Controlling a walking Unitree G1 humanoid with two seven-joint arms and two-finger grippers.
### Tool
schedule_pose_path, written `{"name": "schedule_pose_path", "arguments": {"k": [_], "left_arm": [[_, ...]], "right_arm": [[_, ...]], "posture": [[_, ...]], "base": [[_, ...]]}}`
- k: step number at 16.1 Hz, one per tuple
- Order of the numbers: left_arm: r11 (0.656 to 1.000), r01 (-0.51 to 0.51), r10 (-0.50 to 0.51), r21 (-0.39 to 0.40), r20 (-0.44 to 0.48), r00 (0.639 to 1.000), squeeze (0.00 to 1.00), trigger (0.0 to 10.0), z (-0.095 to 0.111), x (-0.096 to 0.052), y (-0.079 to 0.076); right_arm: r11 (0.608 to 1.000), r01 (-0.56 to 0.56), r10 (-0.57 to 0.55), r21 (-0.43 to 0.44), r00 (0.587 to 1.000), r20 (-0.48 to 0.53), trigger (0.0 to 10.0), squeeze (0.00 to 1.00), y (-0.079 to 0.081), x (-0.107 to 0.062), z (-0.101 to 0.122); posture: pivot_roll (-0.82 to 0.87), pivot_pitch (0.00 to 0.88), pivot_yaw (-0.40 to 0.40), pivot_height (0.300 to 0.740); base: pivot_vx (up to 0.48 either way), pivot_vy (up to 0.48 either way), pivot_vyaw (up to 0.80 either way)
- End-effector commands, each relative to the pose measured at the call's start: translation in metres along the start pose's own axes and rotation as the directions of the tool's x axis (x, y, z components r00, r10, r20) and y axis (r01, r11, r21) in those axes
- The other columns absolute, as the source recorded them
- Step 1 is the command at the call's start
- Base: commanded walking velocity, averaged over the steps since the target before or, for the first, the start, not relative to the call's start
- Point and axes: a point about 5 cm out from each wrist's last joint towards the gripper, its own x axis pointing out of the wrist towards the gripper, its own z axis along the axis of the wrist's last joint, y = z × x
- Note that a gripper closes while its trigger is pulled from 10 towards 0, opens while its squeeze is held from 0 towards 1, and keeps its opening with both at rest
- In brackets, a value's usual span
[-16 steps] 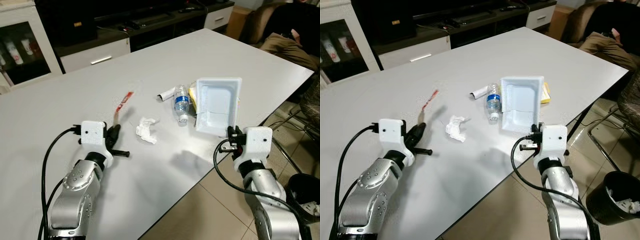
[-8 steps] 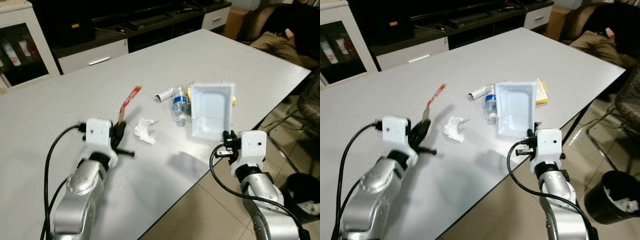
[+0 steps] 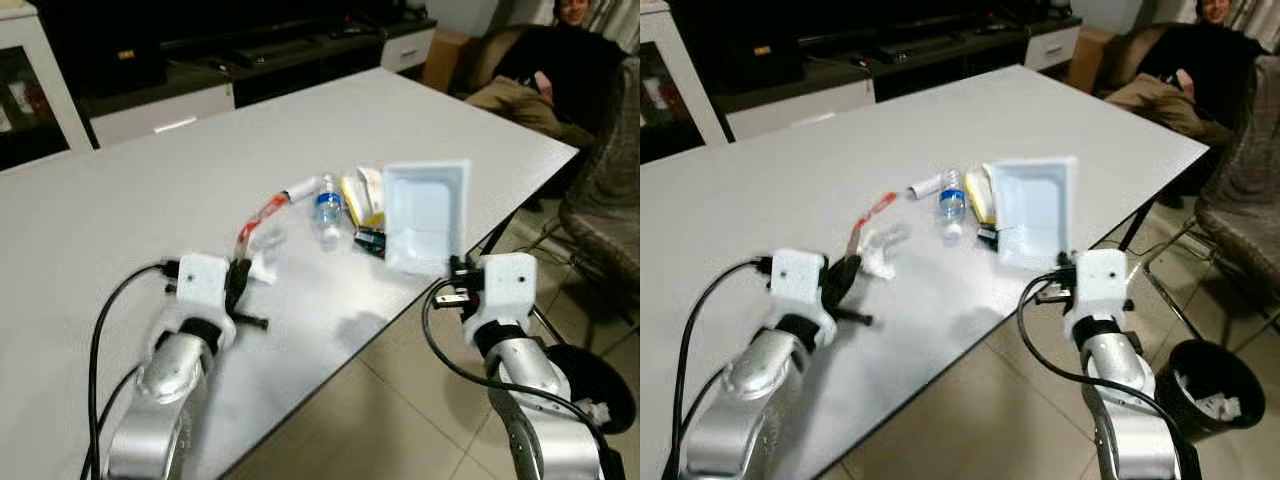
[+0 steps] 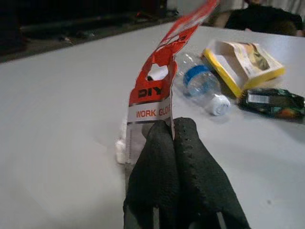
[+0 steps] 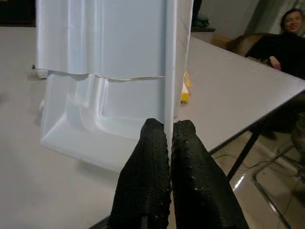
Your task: Picking trash to rubbish bin
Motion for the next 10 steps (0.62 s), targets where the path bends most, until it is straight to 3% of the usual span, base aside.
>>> {"name": "schedule_pose_path", "arguments": {"k": [1,5,10], "left_arm": [[1.000,-0.001,0.001,0.020,0.009,1.000,0.00,10.0,0.003,0.001,0.002],[0.999,0.008,-0.010,0.044,0.046,0.999,0.00,10.0,0.015,0.009,0.008],[0.998,-0.006,0.002,0.064,0.063,0.998,0.00,10.0,0.021,0.014,0.015]], "right_arm": [[1.000,0.010,-0.011,0.005,1.000,0.009,10.0,0.00,0.000,-0.002,0.002],[1.000,0.022,-0.022,0.013,1.000,-0.007,10.0,0.00,0.001,-0.010,-0.003],[0.999,0.040,-0.039,0.006,0.999,-0.011,10.0,0.00,-0.005,-0.008,-0.005]], "posture": [[0.01,0.000,-0.042,0.740],[0.00,0.000,-0.024,0.740],[0.02,0.000,-0.023,0.740]], "base": [[0.000,-0.424,0.00],[0.000,-0.421,0.00],[0.000,-0.422,0.00]]}}
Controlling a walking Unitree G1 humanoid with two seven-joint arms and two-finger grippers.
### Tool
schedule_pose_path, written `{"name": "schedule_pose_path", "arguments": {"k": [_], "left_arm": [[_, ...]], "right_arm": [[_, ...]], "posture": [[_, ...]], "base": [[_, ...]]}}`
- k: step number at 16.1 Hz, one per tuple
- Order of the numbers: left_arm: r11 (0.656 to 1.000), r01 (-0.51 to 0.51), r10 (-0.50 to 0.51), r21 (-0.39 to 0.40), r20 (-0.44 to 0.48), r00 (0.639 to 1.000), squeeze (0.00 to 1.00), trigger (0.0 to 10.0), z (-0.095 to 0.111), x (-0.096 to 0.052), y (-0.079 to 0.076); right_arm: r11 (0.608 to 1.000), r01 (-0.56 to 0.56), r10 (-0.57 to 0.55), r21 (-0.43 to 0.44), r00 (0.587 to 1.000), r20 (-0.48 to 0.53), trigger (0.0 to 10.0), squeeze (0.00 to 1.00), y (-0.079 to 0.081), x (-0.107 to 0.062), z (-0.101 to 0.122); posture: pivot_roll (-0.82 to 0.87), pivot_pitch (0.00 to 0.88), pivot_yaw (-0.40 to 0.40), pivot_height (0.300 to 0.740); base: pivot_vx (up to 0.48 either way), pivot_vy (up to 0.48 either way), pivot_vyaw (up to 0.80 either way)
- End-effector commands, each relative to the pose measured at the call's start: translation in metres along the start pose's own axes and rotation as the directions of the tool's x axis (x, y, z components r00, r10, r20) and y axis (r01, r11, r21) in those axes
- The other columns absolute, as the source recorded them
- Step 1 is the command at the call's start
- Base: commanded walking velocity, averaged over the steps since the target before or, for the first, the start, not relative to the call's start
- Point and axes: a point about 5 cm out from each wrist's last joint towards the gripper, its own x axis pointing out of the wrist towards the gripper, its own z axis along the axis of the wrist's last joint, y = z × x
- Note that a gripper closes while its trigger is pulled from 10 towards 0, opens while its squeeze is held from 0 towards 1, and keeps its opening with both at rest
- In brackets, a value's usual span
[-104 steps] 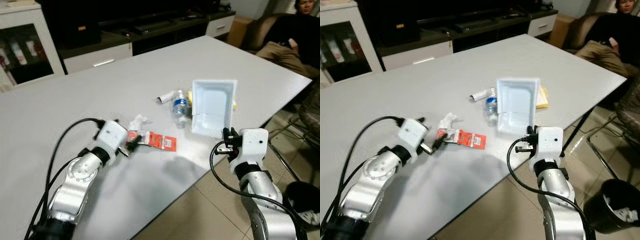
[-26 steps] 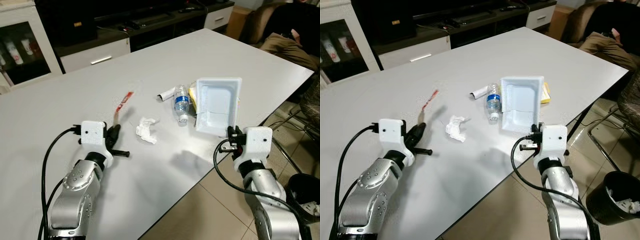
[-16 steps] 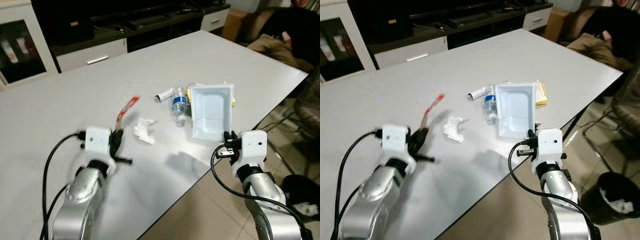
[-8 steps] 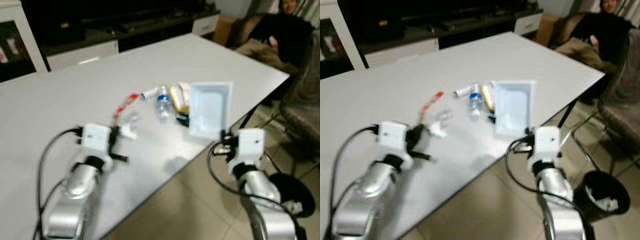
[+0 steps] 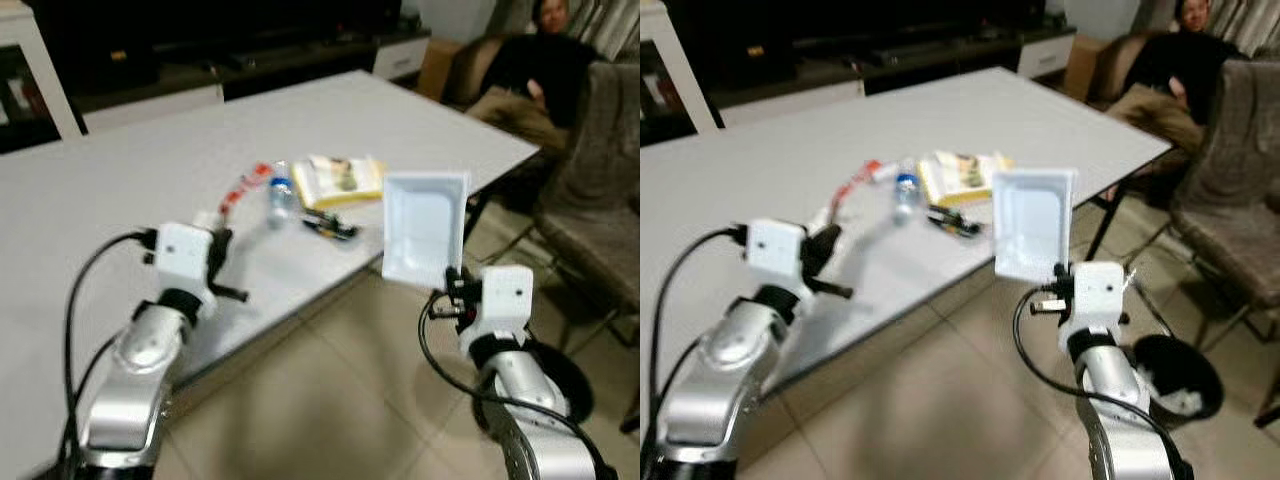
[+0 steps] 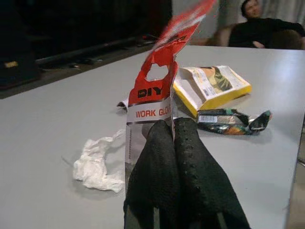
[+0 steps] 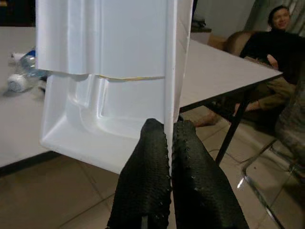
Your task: Picking trash to rubbish bin
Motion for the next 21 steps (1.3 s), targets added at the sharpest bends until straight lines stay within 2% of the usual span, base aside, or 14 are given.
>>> {"name": "schedule_pose_path", "arguments": {"k": [1,8,9,11,14,17,21], "left_arm": [[1.000,0.021,-0.021,-0.005,0.000,1.000,0.00,10.0,0.000,0.002,-0.009],[0.999,0.048,-0.049,-0.022,-0.028,0.998,0.00,10.0,-0.008,-0.005,-0.020],[0.993,0.097,-0.101,-0.074,-0.051,0.994,0.00,10.0,-0.011,-0.006,-0.026],[0.984,0.128,-0.138,-0.123,-0.082,0.987,0.00,10.0,-0.017,-0.008,-0.031],[0.990,0.116,-0.124,-0.084,-0.097,0.987,0.00,10.0,-0.022,-0.011,-0.031],[0.990,0.111,-0.122,-0.084,-0.137,0.983,0.00,10.0,-0.030,-0.014,-0.033],[0.992,0.127,-0.129,-0.027,-0.152,0.980,0.00,10.0,-0.038,-0.014,-0.037]], "right_arm": [[0.999,0.035,-0.035,-0.011,0.999,-0.014,10.0,0.00,-0.010,0.000,-0.003],[1.000,0.003,-0.003,-0.018,0.999,-0.044,10.0,0.00,-0.003,-0.005,-0.010],[1.000,0.011,-0.011,-0.012,0.999,-0.050,10.0,0.00,-0.004,-0.007,-0.011],[1.000,0.011,-0.011,-0.006,0.998,-0.061,10.0,0.00,-0.002,-0.010,-0.014],[1.000,0.015,-0.015,-0.001,0.996,-0.088,10.0,0.00,-0.002,-0.014,-0.021],[1.000,0.021,-0.020,0.005,0.994,-0.104,10.0,0.00,-0.003,-0.014,-0.025],[1.000,0.022,-0.020,0.014,0.991,-0.134,10.0,0.00,-0.004,-0.015,-0.033]], "posture": [[0.02,0.000,-0.027,0.740],[0.00,0.000,-0.030,0.740],[0.00,0.000,-0.028,0.740],[-0.01,0.000,-0.028,0.740],[-0.01,0.000,-0.031,0.740],[-0.02,0.000,-0.032,0.740],[-0.02,0.000,-0.039,0.740]], "base": [[0.000,-0.420,0.00],[0.000,-0.423,0.00],[0.000,0.000,0.00],[0.000,0.240,0.00],[0.000,0.405,0.00],[0.000,0.000,0.00],[0.000,0.000,0.00]]}}
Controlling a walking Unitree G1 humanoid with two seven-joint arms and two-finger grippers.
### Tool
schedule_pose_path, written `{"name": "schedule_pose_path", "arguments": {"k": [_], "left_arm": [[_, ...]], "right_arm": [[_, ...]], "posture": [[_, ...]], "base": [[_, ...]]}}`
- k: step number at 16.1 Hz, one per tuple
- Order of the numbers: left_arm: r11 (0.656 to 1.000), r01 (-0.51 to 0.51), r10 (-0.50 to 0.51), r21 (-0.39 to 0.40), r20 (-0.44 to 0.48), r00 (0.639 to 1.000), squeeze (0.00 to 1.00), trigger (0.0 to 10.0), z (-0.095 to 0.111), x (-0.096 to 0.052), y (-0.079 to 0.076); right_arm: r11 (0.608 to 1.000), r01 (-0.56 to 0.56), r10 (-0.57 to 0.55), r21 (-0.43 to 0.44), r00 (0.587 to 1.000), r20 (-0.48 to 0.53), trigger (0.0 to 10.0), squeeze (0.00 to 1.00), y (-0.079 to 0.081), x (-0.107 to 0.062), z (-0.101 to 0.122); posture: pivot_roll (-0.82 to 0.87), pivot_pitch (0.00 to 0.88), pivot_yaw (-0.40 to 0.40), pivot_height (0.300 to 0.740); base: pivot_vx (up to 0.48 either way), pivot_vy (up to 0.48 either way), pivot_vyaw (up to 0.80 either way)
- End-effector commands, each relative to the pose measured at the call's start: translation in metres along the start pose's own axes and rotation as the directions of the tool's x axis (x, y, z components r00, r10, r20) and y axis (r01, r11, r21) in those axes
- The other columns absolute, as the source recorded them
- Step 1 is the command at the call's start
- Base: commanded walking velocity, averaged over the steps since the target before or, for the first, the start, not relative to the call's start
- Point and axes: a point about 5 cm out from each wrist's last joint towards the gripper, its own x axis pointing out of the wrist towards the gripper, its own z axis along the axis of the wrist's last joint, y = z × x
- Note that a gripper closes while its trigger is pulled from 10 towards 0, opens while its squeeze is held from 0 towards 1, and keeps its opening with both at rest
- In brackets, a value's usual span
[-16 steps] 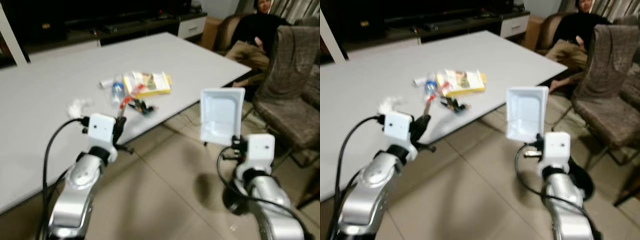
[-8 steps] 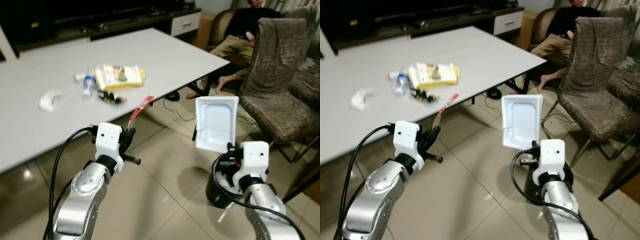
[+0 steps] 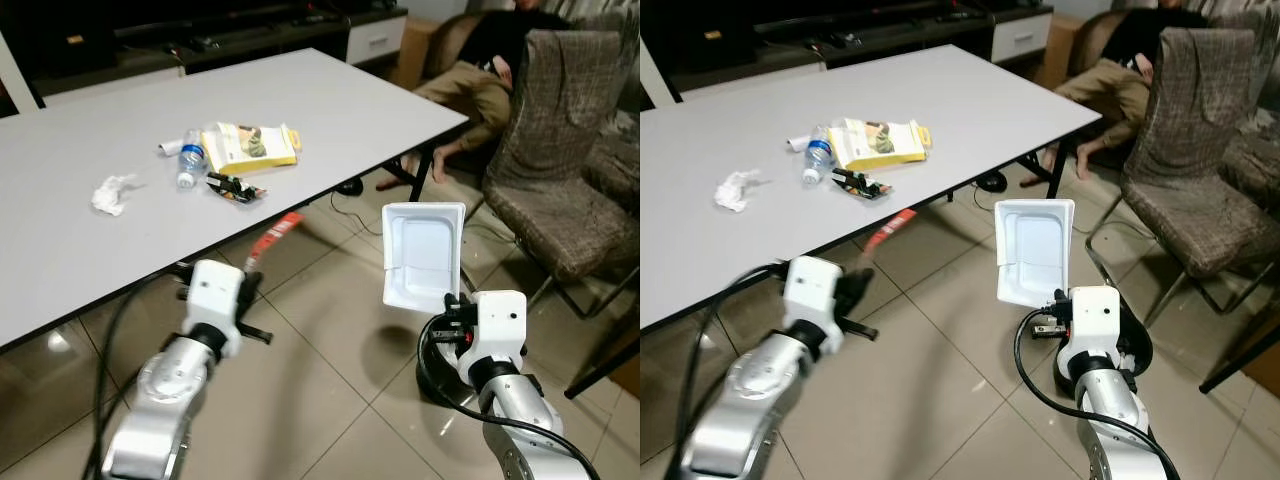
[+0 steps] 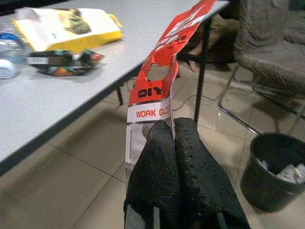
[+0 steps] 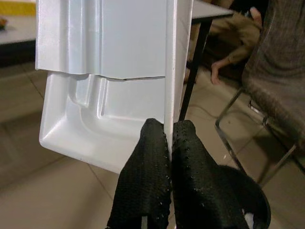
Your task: Picking trash to rubbish bin
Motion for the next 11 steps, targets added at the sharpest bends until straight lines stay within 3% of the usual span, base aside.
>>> {"name": "schedule_pose_path", "arguments": {"k": [1,2,5,6,8,11], "left_arm": [[1.000,-0.014,0.015,0.008,-0.027,1.000,0.00,10.0,-0.012,0.000,-0.003],[1.000,-0.017,0.017,-0.009,-0.043,0.999,0.00,10.0,-0.018,0.000,-0.005],[0.999,-0.002,-0.004,-0.047,-0.122,0.993,0.00,10.0,-0.044,-0.008,-0.008],[0.999,-0.005,-0.001,-0.041,-0.129,0.992,0.00,10.0,-0.047,-0.010,-0.008],[0.999,-0.037,0.035,-0.008,-0.136,0.990,0.00,10.0,-0.060,-0.014,-0.006],[0.999,-0.035,0.031,-0.026,-0.124,0.992,0.00,10.0,-0.064,-0.016,-0.004]], "right_arm": [[1.000,0.015,-0.015,0.013,0.999,-0.041,10.0,0.00,-0.003,0.002,-0.011],[1.000,0.019,-0.018,0.023,0.998,-0.063,10.0,0.00,-0.003,0.004,-0.018],[0.996,0.070,-0.062,0.049,0.989,-0.134,10.0,0.00,-0.007,0.007,-0.042],[0.996,0.072,-0.065,0.044,0.986,-0.151,10.0,0.00,-0.008,0.006,-0.046],[0.997,0.080,-0.078,-0.003,0.965,-0.252,10.0,0.00,-0.012,-0.001,-0.075],[0.994,0.105,-0.092,0.031,0.956,-0.280,10.0,0.00,-0.013,-0.004,-0.086]], "posture": [[-0.01,0.000,-0.041,0.740],[-0.01,0.000,-0.042,0.740],[-0.01,0.000,-0.056,0.740],[-0.01,0.000,-0.056,0.740],[0.00,0.000,-0.064,0.740],[0.01,0.000,-0.063,0.740]], "base": [[0.000,0.000,0.00],[0.000,0.000,0.00],[0.000,0.000,-0.80],[0.000,0.000,-0.80],[0.000,0.000,-0.80],[0.000,0.000,-0.80]]}}
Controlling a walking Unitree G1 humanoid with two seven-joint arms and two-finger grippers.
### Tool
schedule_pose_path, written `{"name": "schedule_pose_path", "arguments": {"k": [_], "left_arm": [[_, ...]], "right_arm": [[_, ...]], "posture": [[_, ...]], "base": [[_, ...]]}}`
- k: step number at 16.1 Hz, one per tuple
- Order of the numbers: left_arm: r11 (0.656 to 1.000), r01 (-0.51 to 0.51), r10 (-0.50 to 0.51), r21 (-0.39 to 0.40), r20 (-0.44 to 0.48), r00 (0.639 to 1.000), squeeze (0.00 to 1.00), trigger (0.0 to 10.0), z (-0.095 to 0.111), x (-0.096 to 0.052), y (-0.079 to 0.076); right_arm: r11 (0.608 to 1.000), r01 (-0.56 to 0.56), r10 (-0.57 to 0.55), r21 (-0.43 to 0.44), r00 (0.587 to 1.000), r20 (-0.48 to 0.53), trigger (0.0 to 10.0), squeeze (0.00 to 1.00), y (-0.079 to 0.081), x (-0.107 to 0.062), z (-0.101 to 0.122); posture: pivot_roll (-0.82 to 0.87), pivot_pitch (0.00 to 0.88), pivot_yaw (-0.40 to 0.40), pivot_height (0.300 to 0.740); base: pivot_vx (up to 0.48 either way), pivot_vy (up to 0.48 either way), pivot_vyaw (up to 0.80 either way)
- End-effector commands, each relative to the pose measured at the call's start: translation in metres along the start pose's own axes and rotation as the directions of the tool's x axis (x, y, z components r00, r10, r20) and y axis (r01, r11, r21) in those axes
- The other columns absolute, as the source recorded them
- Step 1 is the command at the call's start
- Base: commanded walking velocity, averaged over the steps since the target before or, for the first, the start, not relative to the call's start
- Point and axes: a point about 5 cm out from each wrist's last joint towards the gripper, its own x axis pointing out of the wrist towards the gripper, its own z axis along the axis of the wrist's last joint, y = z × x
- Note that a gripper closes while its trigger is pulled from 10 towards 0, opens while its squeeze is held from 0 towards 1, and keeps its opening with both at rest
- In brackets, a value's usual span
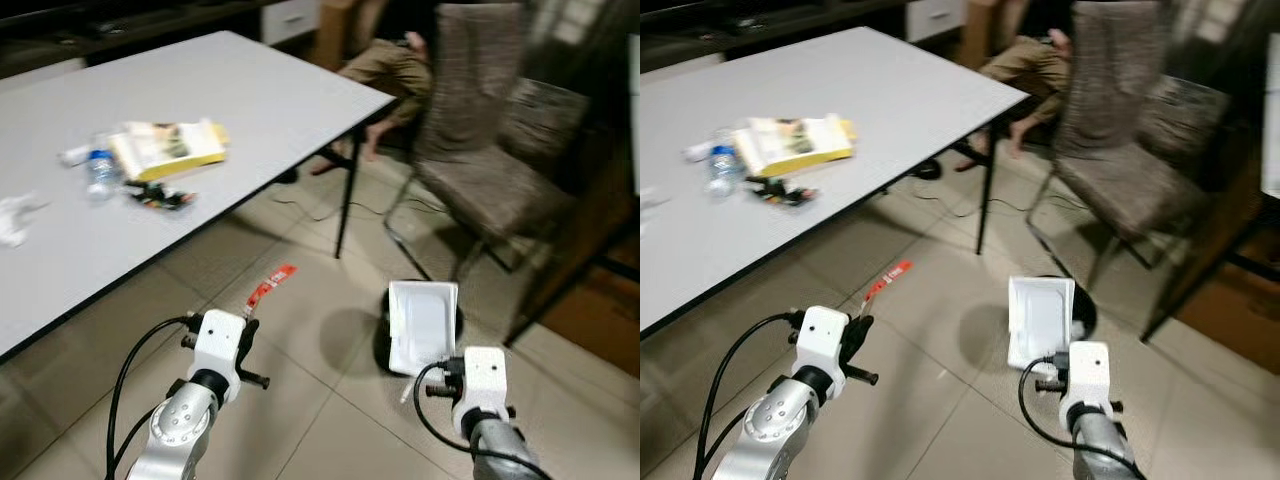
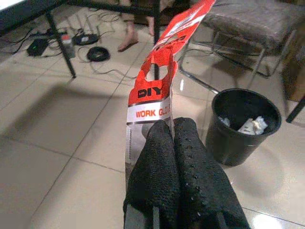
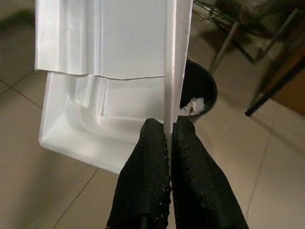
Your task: Picking trash to rubbish bin
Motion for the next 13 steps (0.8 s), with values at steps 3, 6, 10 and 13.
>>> {"name": "schedule_pose_path", "arguments": {"k": [3,6,10,13], "left_arm": [[0.999,0.031,-0.031,-0.009,-0.045,0.999,0.00,10.0,-0.017,-0.006,-0.008],[0.995,0.093,-0.091,0.042,-0.027,0.995,0.00,10.0,-0.012,-0.004,-0.017],[0.995,0.090,-0.089,0.041,-0.013,0.996,0.00,10.0,-0.006,0.002,-0.007],[0.996,0.090,-0.090,0.023,-0.015,0.996,0.00,10.0,-0.006,0.004,-0.007]], "right_arm": [[0.995,0.081,-0.083,0.050,0.996,0.042,10.0,0.00,-0.014,0.003,0.001],[0.993,0.081,-0.087,0.084,0.994,0.064,10.0,0.00,-0.014,0.008,0.006],[0.998,0.049,-0.055,0.048,0.991,0.120,10.0,0.00,-0.011,0.002,0.016],[0.997,0.056,-0.062,0.049,0.991,0.119,10.0,0.00,-0.013,-0.004,0.012]], "posture": [[0.04,0.000,-0.084,0.740],[0.05,0.000,-0.080,0.740],[0.02,0.000,-0.057,0.740],[0.00,0.000,-0.039,0.740]], "base": [[0.000,0.000,-0.80],[0.000,0.000,-0.80],[0.067,0.000,-0.80],[0.279,0.000,-0.80]]}}
